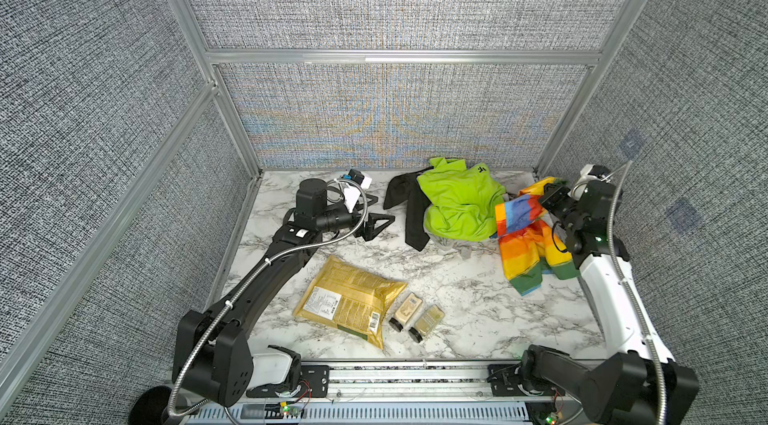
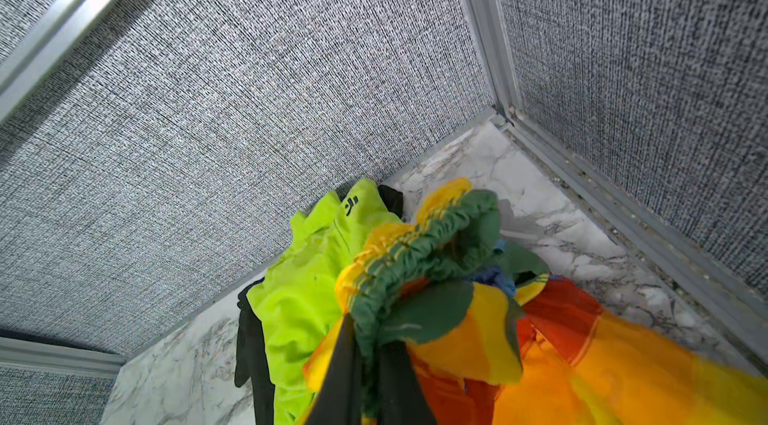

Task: Pick out a specific cloth from the pile
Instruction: 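Close the right gripper on the rainbow jacket's green cuff, then lift the rainbow jacket high with the right gripper, pulling it from the pile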

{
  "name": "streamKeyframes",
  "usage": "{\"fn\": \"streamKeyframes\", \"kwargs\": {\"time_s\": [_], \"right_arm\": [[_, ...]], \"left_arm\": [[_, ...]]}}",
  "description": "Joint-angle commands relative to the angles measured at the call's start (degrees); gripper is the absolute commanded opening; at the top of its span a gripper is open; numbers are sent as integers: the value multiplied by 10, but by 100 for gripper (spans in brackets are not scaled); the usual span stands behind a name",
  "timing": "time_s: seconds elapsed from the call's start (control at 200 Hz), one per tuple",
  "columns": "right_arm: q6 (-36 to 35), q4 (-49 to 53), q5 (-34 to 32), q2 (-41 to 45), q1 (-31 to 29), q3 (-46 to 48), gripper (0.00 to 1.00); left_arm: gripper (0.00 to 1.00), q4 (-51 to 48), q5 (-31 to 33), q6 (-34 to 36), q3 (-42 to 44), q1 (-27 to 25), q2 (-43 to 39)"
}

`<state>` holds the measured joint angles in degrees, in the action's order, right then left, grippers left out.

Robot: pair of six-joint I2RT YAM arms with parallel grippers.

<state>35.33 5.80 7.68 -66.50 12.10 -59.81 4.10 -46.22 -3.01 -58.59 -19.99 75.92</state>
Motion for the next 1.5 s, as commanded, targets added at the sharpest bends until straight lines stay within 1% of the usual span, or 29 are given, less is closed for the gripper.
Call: {"fn": "streamKeyframes", "kwargs": {"time_s": [0.0,0.26,0.42,0.545,0.821,0.946,1.006,1.176,1.376,1.496], "right_arm": [[-2,-23,-1,-1,-4,-26,0],[-3,-19,1,5,-20,-83,0],[-13,-22,-17,23,-43,-119,0],[-25,-19,-35,30,-65,-153,0],[-45,-17,-52,31,-100,-227,0],[-55,-12,-57,21,-114,-272,0],[-57,-26,-62,17,-121,-286,0],[-66,-6,-9,-21,-128,-362,0],[-70,-17,13,-46,-151,-403,0],[-73,-38,68,-66,-166,-424,0]], "left_arm": [[99,0,0,10,-3,-3,-4],[99,1,-6,8,-4,-9,-2],[99,29,-34,-19,1,-9,0],[99,32,-49,-24,-2,-9,3],[99,49,-35,-25,11,-8,-26],[99,43,-37,-25,7,-7,-25],[99,41,-38,-25,5,-6,-26],[99,45,-35,-25,9,-2,-45],[99,60,-58,-46,7,17,-43],[99,71,-57,-51,12,26,-50]]}}
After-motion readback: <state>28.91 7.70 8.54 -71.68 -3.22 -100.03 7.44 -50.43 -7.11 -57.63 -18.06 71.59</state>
